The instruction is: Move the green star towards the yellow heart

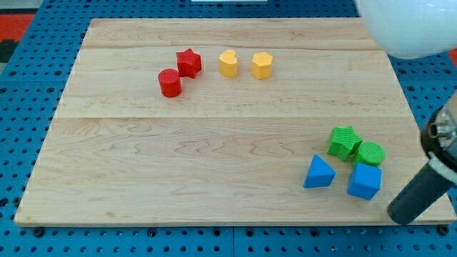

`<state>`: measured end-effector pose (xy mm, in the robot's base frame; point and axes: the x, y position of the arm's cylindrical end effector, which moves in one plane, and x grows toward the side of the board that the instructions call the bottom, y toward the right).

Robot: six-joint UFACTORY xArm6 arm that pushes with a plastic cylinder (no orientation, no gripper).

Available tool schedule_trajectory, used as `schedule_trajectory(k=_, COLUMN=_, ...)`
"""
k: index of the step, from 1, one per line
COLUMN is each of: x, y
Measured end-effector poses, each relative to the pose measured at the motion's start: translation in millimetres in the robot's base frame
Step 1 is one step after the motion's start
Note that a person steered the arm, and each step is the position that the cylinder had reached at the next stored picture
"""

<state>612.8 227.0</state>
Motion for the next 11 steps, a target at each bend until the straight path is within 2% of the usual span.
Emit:
schedule_trajectory(k=2, x=-57, y=20)
schedule_trajectory(k=3, x=-95, y=13)
schedule_trajectory(k=5, x=-109, y=11)
schedule_trajectory(k=6, x=-92, y=54)
schedule_trajectory(k=7, x=-88, y=36)
schedule_trajectory(k=9, x=-113, y=-114)
schedule_trajectory(k=11, x=-153, y=-166)
